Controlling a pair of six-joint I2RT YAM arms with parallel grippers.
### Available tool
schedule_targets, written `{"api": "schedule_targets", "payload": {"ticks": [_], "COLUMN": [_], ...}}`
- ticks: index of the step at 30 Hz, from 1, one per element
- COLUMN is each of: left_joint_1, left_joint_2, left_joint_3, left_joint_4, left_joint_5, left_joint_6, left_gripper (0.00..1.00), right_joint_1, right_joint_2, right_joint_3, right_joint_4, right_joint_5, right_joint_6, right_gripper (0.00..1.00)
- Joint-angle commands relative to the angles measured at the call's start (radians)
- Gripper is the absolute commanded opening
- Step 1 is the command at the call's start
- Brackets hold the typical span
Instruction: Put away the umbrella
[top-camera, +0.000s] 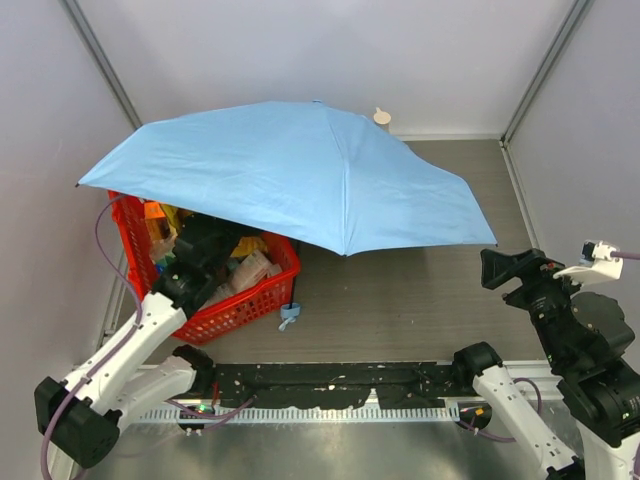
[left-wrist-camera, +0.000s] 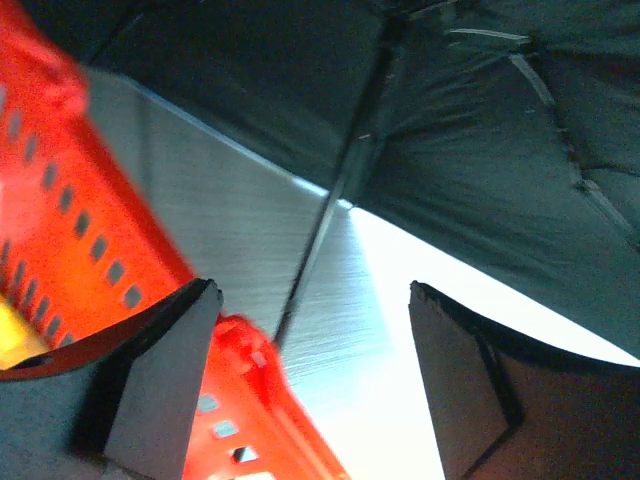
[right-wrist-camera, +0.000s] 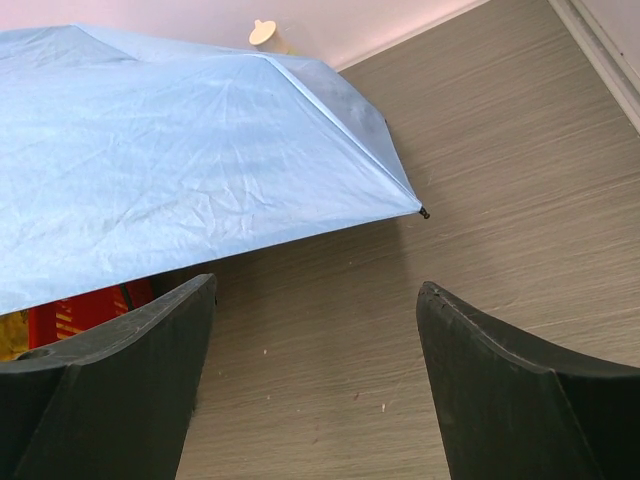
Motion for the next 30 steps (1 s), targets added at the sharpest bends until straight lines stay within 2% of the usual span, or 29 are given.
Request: {"api": "schedule_targets", "payload": {"ticks": [1, 3, 6, 9, 11, 12, 15, 19, 21, 24, 27, 30], "left_joint_1": [-0.003, -0.003, -0.003, -0.007, -0.012, -0.016, -0.018, -0.016, -0.007, 0.043, 0.150, 0.238], "left_joint_2": [0.004, 0.036, 0.145, 0.303, 0.370, 0.392, 0.413, 0.366, 0.338, 0.315, 0.337, 0.325], "left_joint_3": [0.069, 0.089, 0.149, 0.226, 0.241, 0.247, 0.243, 0.152, 0.122, 0.068, 0.089, 0.108], "left_joint_4": [0.071, 0.108, 0.149, 0.197, 0.242, 0.229, 0.125, 0.100, 0.038, -0.013, -0.221, -0.409], "left_joint_5": [0.162, 0.168, 0.220, 0.268, 0.242, 0.182, 0.001, -0.091, -0.142, -0.121, -0.076, -0.099], "left_joint_6": [0.018, 0.022, 0.028, 0.010, -0.013, -0.027, -0.064, -0.091, -0.106, -0.119, -0.169, -0.163], "left_gripper": [0.74, 0.71, 0.73, 0.67, 0.64, 0.61, 0.56, 0.55, 0.55, 0.59, 0.54, 0.53], "right_joint_1": [-0.002, -0.002, -0.002, -0.002, -0.002, -0.002, -0.004, -0.002, -0.001, -0.002, -0.002, -0.002], "right_joint_2": [0.029, 0.024, 0.024, 0.017, 0.015, 0.015, 0.014, 0.011, 0.014, 0.024, 0.032, 0.034], "right_joint_3": [0.028, 0.028, 0.035, 0.038, 0.047, 0.057, 0.080, 0.104, 0.104, 0.106, 0.107, 0.109], "right_joint_4": [0.047, 0.048, 0.044, 0.034, 0.022, 0.018, -0.001, -0.013, -0.012, -0.009, 0.001, 0.013], "right_joint_5": [-0.015, -0.020, -0.031, -0.028, -0.029, -0.029, -0.017, -0.011, -0.012, -0.027, -0.032, -0.038], "right_joint_6": [-0.013, -0.008, -0.004, 0.009, 0.015, 0.021, 0.027, 0.029, 0.029, 0.030, 0.030, 0.030], "right_gripper": [0.85, 0.85, 0.84, 0.84, 0.84, 0.84, 0.84, 0.83, 0.84, 0.83, 0.83, 0.83]}}
